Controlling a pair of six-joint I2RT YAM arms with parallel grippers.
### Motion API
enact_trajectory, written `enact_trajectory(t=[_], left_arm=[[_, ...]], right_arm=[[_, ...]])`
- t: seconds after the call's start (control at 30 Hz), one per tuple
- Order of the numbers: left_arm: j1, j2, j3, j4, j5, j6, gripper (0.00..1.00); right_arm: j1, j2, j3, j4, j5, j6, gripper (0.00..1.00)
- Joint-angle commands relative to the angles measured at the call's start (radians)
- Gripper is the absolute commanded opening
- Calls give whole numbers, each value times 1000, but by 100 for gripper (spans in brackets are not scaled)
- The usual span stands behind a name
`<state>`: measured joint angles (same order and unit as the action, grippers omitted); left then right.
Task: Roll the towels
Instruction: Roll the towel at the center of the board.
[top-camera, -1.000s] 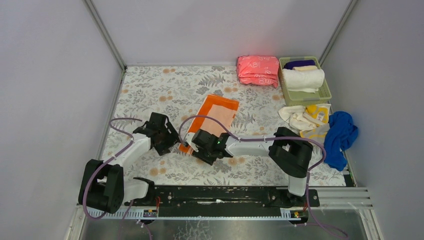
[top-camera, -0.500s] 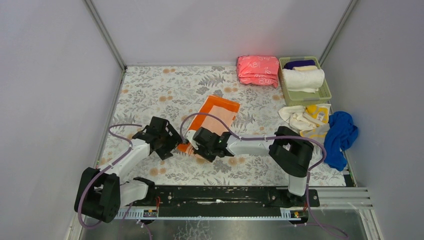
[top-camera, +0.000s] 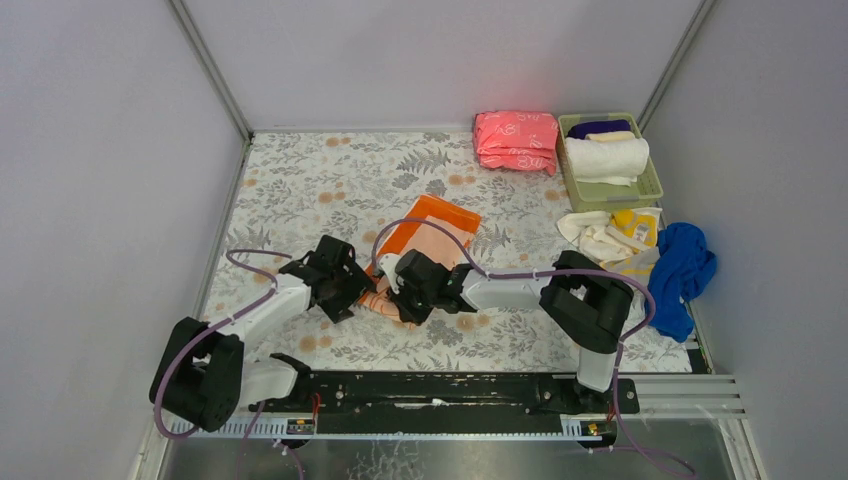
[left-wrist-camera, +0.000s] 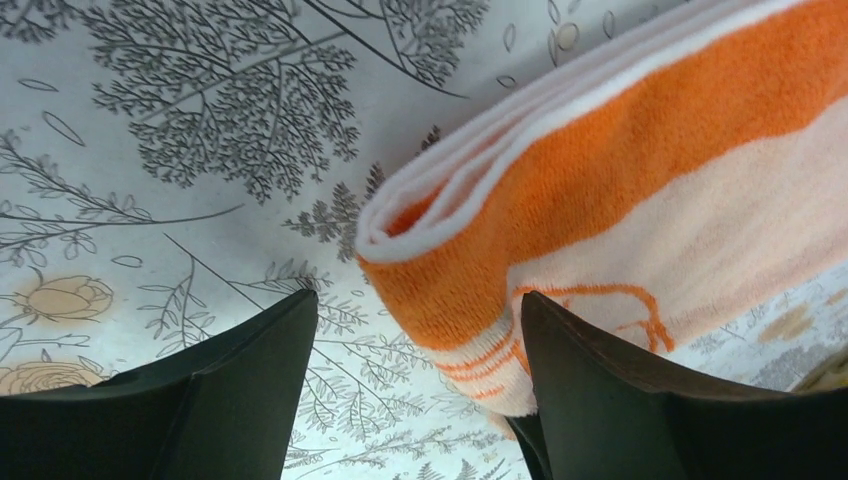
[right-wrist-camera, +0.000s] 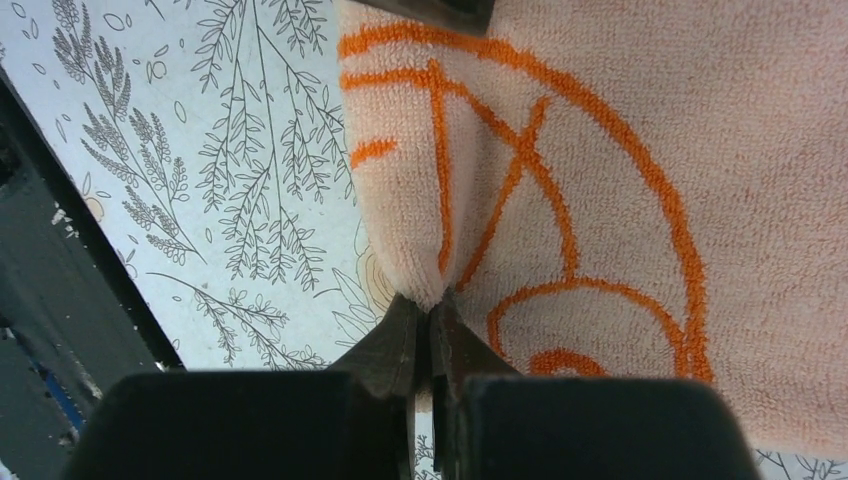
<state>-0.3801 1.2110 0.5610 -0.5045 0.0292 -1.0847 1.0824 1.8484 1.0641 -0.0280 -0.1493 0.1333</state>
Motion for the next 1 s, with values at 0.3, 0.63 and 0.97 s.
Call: enact_trajectory(t=[0.3,0.63,0.97], left_arm=[[-3,100,75,-55,-191,-27,47],[8,204,166,-108,-267,49,5],[39,191,196,-137,-256,104,39]], right_arm=[[-24,-32,-67,34,-129,93,0],[-98,-58,-101,79,-280,145,0],[-187,9,-88,135,-522,273,0]])
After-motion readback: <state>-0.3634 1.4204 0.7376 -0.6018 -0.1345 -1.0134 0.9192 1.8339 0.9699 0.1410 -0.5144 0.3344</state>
